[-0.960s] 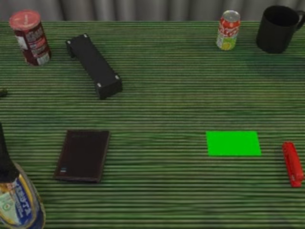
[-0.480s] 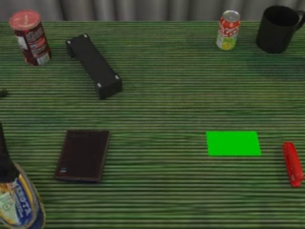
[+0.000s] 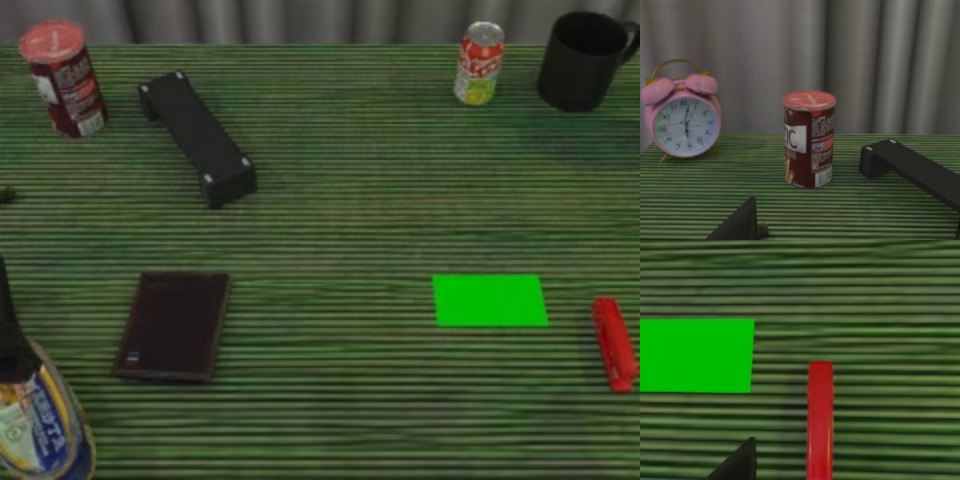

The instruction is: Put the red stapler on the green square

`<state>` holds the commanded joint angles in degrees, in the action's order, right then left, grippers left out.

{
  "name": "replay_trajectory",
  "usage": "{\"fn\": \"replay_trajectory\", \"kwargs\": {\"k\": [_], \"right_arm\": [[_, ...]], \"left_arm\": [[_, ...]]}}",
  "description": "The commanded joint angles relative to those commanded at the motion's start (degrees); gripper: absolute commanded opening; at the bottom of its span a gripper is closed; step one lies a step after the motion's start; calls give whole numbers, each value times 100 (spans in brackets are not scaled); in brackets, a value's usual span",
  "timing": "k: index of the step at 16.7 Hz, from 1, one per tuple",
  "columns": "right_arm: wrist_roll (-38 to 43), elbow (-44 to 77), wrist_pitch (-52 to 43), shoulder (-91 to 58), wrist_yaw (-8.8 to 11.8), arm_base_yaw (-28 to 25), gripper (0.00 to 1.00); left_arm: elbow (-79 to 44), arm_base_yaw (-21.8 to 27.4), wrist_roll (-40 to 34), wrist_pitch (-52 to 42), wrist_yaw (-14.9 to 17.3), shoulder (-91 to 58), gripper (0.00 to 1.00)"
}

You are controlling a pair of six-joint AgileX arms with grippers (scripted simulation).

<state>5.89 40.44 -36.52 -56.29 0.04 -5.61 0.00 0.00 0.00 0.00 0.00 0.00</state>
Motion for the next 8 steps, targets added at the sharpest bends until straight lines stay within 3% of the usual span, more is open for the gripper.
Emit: {"fn": "replay_trajectory", "kwargs": {"k": [8], "right_arm": [[368, 2496, -2235, -3422, 16, -354, 100]], "left_arm": [[0, 0, 0, 0, 0, 0, 100]]}}
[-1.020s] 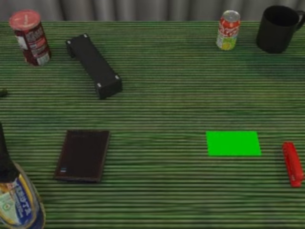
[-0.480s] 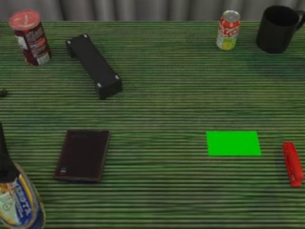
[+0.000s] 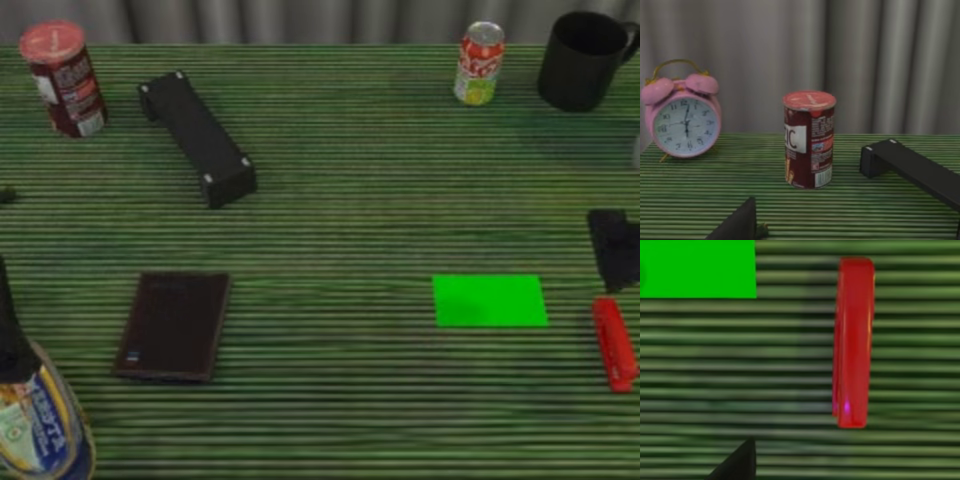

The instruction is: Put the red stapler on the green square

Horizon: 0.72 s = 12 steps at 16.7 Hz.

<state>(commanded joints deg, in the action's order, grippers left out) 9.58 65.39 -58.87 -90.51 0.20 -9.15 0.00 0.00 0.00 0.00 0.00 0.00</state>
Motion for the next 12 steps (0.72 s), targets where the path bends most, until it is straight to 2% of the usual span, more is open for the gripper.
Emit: {"fn": "replay_trajectory", "kwargs": {"k": [5, 12], "right_arm": [[84, 601, -464, -730, 19, -80, 100], [76, 428, -232, -806, 18, -64, 100]], "left_arm": [[0, 0, 0, 0, 0, 0, 100], [0, 0, 0, 0, 0, 0, 100]]}}
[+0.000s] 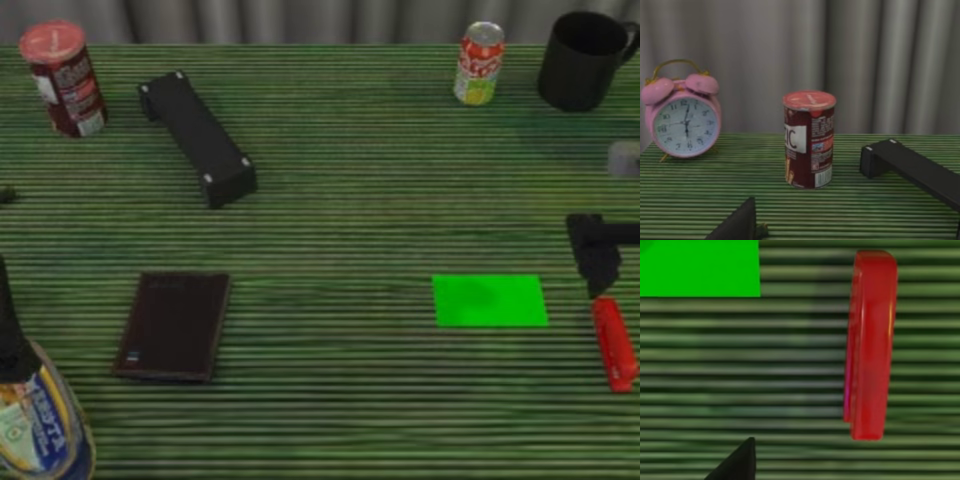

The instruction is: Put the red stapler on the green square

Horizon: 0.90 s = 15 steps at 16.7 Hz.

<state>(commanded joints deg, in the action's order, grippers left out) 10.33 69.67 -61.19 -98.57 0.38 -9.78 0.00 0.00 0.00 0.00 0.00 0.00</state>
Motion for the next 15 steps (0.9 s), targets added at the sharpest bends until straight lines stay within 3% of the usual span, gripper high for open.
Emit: {"fn": "replay_trajectory", "kwargs": {"k": [7, 13, 15], "right_arm": [[43, -1030, 1792, -712, -2, -38, 100], [52, -1191, 2040, -832, -3, -46, 100], [52, -1191, 2040, -832, -3, -46, 85]], "left_arm": [[0, 0, 0, 0, 0, 0, 100], [0, 0, 0, 0, 0, 0, 100], [0, 0, 0, 0, 0, 0, 100]]}}
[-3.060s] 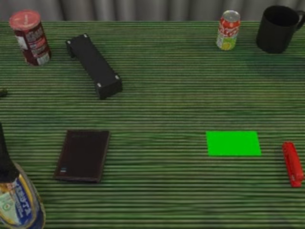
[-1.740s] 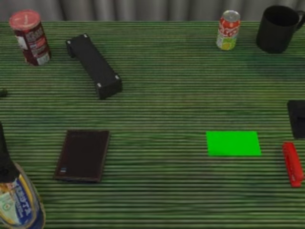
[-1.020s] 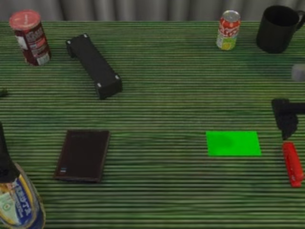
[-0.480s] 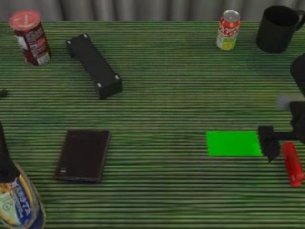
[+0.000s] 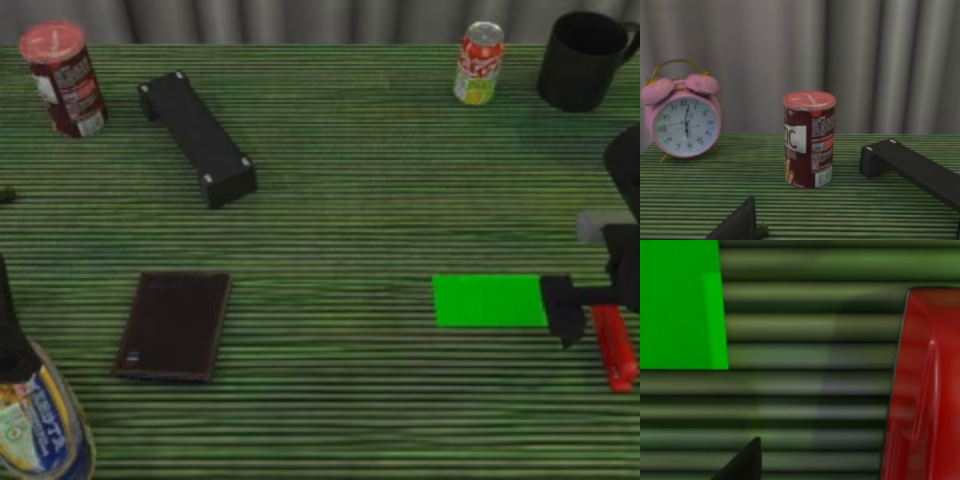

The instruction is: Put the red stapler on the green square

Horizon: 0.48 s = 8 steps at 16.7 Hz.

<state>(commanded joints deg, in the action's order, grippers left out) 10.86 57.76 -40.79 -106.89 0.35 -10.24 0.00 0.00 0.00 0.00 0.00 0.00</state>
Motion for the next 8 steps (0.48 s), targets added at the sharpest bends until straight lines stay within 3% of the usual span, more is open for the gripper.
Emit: {"fn": "replay_trajectory", "kwargs": {"k": [8], "right_arm": [[0, 0, 0, 0, 0, 0, 25]], "left_arm": [[0, 0, 0, 0, 0, 0, 100]]}}
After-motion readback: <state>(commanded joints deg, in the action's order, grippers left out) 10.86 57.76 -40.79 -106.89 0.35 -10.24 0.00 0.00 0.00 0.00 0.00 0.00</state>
